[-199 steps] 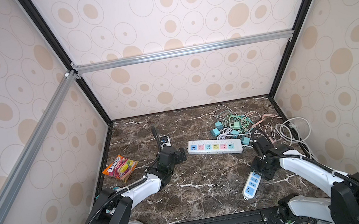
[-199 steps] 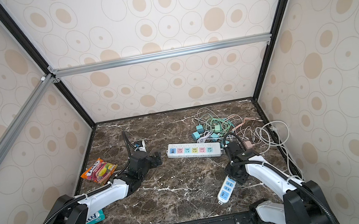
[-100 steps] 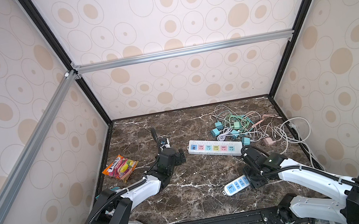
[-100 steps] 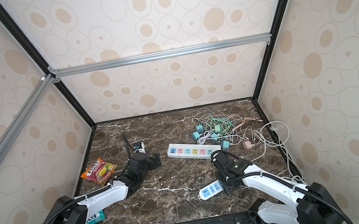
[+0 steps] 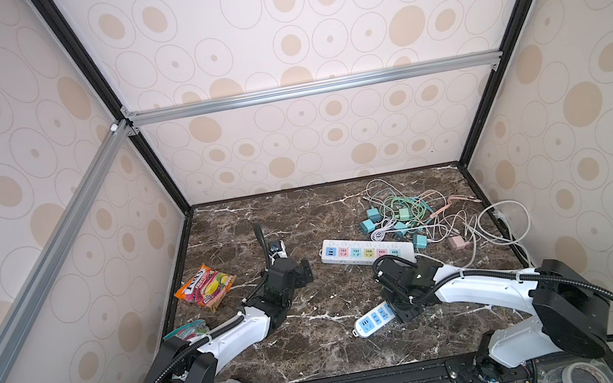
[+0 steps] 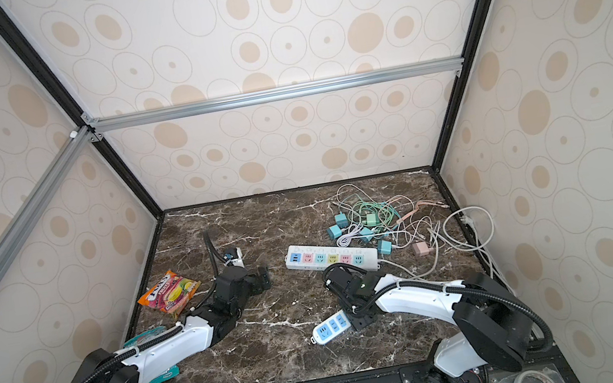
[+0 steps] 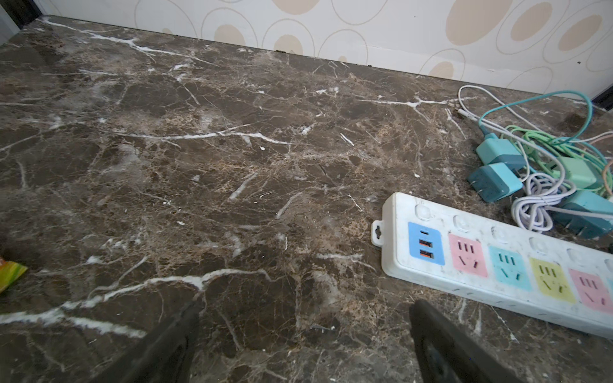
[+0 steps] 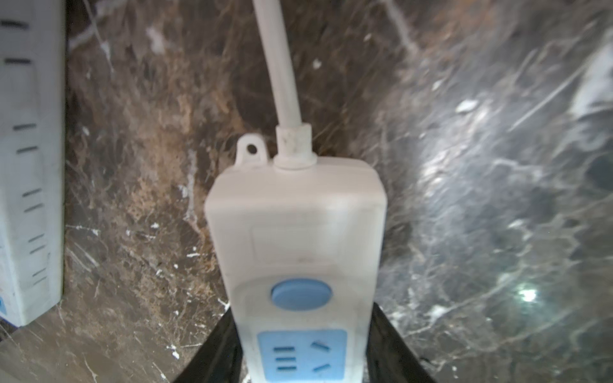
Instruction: Insert the plug
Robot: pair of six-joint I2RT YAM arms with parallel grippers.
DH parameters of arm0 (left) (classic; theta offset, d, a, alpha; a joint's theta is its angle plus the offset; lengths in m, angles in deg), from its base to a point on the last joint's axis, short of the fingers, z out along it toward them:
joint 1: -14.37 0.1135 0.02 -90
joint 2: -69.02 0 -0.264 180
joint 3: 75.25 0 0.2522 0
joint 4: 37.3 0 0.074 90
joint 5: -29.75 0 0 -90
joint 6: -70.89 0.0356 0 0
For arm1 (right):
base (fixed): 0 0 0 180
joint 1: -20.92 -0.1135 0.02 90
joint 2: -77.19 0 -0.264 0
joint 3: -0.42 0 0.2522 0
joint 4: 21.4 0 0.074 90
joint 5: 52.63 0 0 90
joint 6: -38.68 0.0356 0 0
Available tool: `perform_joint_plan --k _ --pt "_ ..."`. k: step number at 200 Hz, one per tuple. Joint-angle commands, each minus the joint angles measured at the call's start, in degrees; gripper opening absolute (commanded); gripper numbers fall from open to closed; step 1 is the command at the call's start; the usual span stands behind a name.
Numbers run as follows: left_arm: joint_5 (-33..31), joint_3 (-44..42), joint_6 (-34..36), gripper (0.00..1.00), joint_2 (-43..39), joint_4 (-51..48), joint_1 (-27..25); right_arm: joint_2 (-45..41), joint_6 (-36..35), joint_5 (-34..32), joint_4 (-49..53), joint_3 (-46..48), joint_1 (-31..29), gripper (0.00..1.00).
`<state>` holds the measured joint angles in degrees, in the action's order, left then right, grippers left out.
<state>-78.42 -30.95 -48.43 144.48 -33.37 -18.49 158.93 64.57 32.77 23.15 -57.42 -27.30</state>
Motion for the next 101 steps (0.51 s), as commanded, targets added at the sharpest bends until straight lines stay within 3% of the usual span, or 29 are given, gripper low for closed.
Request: perform_joint_plan --k 1,101 --pt "-1.5 -0.5 2.0 0.98 -1.3 -2.4 0.1 2.4 18.7 -0.5 -1.7 -2.9 -1.0 0.5" --pt "-1.0 2.6 7.2 0.98 1.7 -8.1 -2.7 12.0 18.7 3.0 -6.7 -8.2 -1.6 0.59"
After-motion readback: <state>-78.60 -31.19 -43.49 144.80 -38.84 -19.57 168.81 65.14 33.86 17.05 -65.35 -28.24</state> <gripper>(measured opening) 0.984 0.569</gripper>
